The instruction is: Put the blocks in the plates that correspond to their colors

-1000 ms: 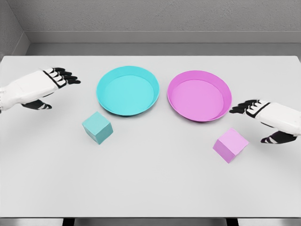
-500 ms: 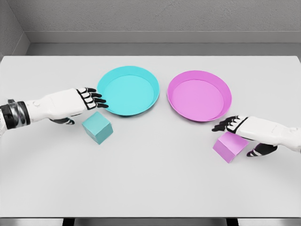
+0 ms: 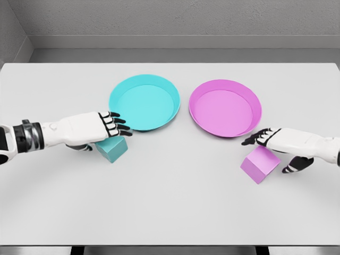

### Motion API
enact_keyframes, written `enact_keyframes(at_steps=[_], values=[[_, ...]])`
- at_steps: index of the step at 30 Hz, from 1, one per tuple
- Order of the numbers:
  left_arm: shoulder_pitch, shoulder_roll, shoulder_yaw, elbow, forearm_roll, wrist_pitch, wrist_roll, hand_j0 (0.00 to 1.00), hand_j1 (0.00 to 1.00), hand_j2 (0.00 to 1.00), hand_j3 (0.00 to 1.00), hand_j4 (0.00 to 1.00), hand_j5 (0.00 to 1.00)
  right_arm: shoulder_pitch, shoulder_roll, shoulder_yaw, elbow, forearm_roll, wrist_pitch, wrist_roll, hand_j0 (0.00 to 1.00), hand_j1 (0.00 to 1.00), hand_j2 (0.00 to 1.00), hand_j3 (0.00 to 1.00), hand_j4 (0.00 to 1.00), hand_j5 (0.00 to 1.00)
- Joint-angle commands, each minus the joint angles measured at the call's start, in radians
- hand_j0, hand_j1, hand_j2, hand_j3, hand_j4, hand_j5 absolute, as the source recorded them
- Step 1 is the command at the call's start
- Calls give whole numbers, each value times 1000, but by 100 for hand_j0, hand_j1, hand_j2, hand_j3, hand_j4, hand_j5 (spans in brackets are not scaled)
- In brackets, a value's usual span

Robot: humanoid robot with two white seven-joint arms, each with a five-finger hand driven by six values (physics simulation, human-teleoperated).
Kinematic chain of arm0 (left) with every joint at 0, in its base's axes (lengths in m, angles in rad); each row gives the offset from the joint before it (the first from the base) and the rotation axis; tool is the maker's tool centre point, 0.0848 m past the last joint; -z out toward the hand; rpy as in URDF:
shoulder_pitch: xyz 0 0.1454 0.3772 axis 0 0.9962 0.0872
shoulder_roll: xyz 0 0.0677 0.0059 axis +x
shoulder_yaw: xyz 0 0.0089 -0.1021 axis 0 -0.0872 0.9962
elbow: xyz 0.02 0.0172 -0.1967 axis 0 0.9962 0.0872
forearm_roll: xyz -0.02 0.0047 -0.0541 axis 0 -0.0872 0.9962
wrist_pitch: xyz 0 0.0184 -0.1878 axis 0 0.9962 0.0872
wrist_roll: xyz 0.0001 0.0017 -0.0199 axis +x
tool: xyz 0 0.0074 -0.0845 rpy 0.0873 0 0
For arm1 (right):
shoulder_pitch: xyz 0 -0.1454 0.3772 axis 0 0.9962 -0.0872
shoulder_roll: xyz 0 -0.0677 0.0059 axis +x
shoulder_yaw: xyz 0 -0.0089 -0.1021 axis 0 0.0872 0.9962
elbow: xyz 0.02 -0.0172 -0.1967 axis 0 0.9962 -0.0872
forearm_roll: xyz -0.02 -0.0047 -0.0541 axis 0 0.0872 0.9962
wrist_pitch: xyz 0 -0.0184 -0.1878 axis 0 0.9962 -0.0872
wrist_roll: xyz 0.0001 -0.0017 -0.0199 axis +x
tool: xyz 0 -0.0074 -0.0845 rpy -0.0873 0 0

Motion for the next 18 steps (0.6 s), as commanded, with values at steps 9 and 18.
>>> enact_keyframes(at_steps=[9,18], values=[[-15,-13,-24,-2,8,1,-13,100,100,100,100,100,100,-43,19,60,-1,-3,-53,28,100,100,100,100,100,100],[-29,-13,-24,0,8,1,-30,92,92,92,92,92,92,-44,24,73,0,-5,-31,28,69,69,69,69,69,69]])
